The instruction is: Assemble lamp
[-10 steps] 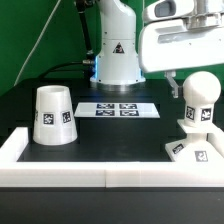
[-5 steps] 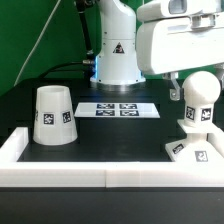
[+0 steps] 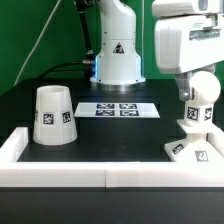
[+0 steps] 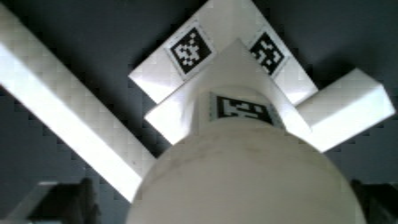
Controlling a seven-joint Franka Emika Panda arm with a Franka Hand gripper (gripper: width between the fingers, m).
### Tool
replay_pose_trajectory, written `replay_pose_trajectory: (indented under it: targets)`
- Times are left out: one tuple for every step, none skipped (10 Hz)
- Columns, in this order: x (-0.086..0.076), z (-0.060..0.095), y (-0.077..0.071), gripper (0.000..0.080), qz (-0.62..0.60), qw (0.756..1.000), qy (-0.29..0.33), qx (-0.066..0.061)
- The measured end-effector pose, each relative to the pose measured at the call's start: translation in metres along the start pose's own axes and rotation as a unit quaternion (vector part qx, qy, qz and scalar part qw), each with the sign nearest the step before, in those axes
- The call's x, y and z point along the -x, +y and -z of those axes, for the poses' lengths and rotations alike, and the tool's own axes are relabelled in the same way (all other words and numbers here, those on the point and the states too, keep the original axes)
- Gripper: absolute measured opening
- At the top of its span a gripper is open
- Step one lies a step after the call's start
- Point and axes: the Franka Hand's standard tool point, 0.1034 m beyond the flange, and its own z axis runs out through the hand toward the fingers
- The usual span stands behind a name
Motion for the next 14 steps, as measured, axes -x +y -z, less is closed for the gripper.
replay_pose_trajectory:
  targets:
    - [-0.003, 0.000, -0.002, 0.0699, 0.047, 0.999, -0.006, 0.002]
    - [-0.007, 0.001, -0.001, 0.0699, 0.095, 0.995, -0.012, 0.002]
    - [-0.016, 0.004, 0.005, 0.0699, 0.128, 0.992, -0.018, 0.003]
    - [-0.018, 0.005, 0.009, 0.0699, 0.166, 0.986, -0.023, 0.005]
    - [-0.018, 0.005, 0.011, 0.0699, 0.199, 0.980, -0.029, 0.007]
    - [-0.019, 0.004, 0.013, 0.0699, 0.234, 0.972, -0.033, 0.008]
    - [-0.015, 0.002, 0.015, 0.0699, 0.271, 0.962, -0.035, 0.007]
    - [-0.010, 0.000, 0.018, 0.0699, 0.288, 0.957, -0.037, 0.005]
    - [-0.007, -0.001, 0.018, 0.0699, 0.276, 0.961, -0.037, 0.004]
    - [-0.007, -0.001, 0.018, 0.0699, 0.276, 0.961, -0.037, 0.004]
    - [-0.006, -0.001, 0.018, 0.0699, 0.275, 0.961, -0.037, 0.004]
    - [-0.006, -0.001, 0.019, 0.0699, 0.275, 0.961, -0.038, 0.004]
    - [-0.006, -0.001, 0.019, 0.0577, 0.275, 0.961, -0.038, 0.004]
    - [-0.005, -0.001, 0.019, 0.0576, 0.274, 0.961, -0.038, 0.004]
